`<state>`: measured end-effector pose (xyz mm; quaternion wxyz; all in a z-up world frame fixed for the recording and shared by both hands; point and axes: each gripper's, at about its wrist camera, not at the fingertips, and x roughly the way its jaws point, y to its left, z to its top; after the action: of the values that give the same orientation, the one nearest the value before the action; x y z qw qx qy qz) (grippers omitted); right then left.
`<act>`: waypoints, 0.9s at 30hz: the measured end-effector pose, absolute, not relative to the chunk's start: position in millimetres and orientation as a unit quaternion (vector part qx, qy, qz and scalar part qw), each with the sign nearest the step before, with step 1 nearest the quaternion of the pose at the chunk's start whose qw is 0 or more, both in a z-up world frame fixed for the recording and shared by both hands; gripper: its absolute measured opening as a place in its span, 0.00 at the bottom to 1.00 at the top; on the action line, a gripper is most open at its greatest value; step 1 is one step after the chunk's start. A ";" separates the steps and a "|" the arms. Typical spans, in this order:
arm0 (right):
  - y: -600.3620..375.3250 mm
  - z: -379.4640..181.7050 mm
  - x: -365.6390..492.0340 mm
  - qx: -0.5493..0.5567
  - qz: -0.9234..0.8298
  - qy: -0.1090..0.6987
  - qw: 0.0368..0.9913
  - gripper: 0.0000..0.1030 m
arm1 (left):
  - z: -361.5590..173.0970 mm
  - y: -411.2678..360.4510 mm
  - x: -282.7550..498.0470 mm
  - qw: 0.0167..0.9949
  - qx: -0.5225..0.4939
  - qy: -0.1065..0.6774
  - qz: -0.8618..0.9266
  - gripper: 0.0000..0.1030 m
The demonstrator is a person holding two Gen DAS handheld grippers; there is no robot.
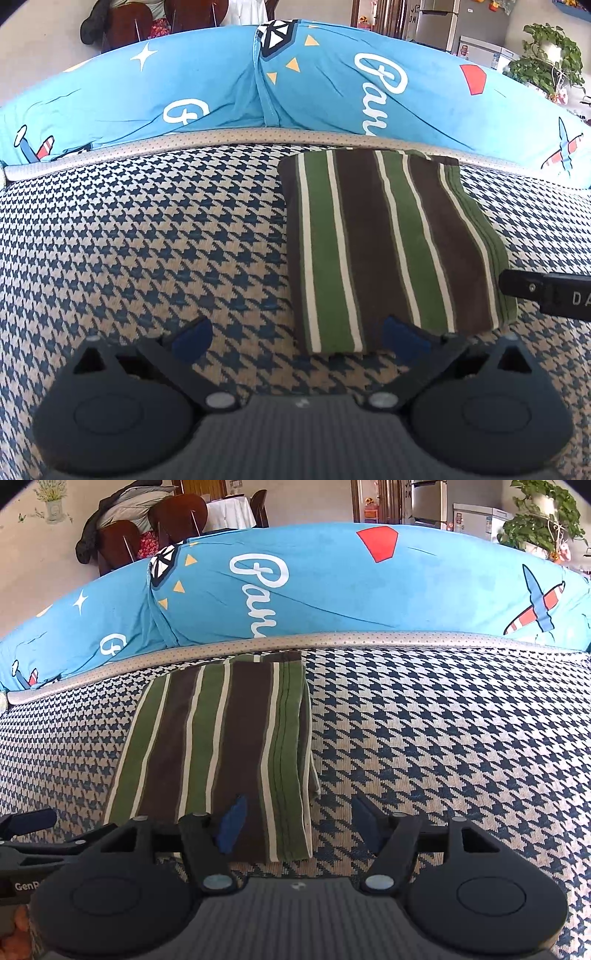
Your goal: Fold clothes
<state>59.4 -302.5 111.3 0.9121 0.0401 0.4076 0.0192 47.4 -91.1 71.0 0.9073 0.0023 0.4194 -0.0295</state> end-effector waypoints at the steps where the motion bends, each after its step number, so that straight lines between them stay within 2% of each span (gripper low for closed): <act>1: -303.0 111.3 57.6 0.043 0.017 0.410 0.911 0.72 | 71.2 -92.2 45.5 0.907 0.004 0.420 -0.028 1.00; 5: -304.2 112.0 47.3 0.050 0.005 0.420 0.906 0.83 | 70.7 -95.5 38.6 0.905 0.010 0.425 -0.018 1.00; 11: -309.8 113.3 31.8 0.071 -0.011 0.430 0.900 0.88 | 69.9 -99.0 28.9 0.903 0.018 0.429 -0.009 1.00; 27: -309.6 113.5 28.7 0.041 -0.027 0.439 0.897 0.89 | 74.1 -111.3 21.3 0.899 0.019 0.437 -0.026 1.00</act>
<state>28.7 -309.6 113.5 0.8973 0.0407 0.4387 -0.0268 21.3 -111.3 74.1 0.8990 0.0193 0.4368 -0.0256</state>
